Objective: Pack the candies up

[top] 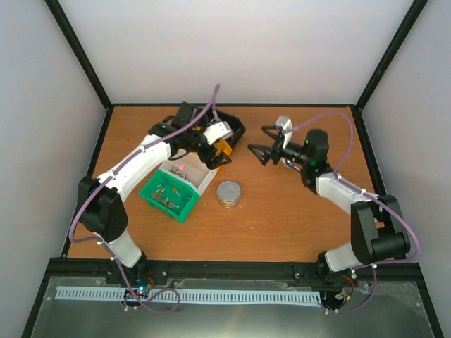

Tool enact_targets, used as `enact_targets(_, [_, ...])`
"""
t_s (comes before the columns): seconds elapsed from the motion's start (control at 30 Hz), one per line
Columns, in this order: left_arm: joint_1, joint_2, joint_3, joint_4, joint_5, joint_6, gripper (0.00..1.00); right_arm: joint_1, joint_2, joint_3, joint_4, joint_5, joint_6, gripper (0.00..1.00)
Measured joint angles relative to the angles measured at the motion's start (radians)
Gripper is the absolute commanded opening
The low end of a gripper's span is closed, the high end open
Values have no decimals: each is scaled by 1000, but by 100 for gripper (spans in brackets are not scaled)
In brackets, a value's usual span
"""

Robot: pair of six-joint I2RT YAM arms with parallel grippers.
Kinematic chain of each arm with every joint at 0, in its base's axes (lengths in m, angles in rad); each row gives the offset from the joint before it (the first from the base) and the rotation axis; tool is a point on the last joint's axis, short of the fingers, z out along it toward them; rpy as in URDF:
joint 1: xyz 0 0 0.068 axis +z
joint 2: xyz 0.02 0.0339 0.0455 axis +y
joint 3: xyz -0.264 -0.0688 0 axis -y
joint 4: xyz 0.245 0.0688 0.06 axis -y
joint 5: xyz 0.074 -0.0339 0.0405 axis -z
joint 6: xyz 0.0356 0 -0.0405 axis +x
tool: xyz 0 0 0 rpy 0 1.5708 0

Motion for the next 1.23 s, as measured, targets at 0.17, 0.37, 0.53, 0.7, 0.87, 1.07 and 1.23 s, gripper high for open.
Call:
enact_targets(0.17, [100, -19, 30, -17, 32, -63, 100, -3, 0, 299, -465, 0, -106, 100])
enact_targets(0.37, [287, -50, 26, -13, 91, -164, 100, -38, 0, 454, -824, 6, -219, 100])
enact_targets(0.53, [466, -68, -6, 10, 163, -253, 100, -106, 0, 461, -949, 3, -245, 100])
enact_targets(0.7, [587, -72, -91, 42, 198, -297, 100, -237, 2, 459, -999, -16, -248, 100])
enact_targets(0.87, [615, -92, -201, 83, 171, -308, 100, -360, 29, 433, -1015, -45, -251, 100])
enact_targets(1.07, [615, -137, -290, 112, 132, -313, 100, -446, 55, 329, -1028, -52, -265, 100])
enact_targets(1.23, [615, -140, -301, 133, 109, -335, 100, -457, 66, 307, -1032, -65, -274, 100])
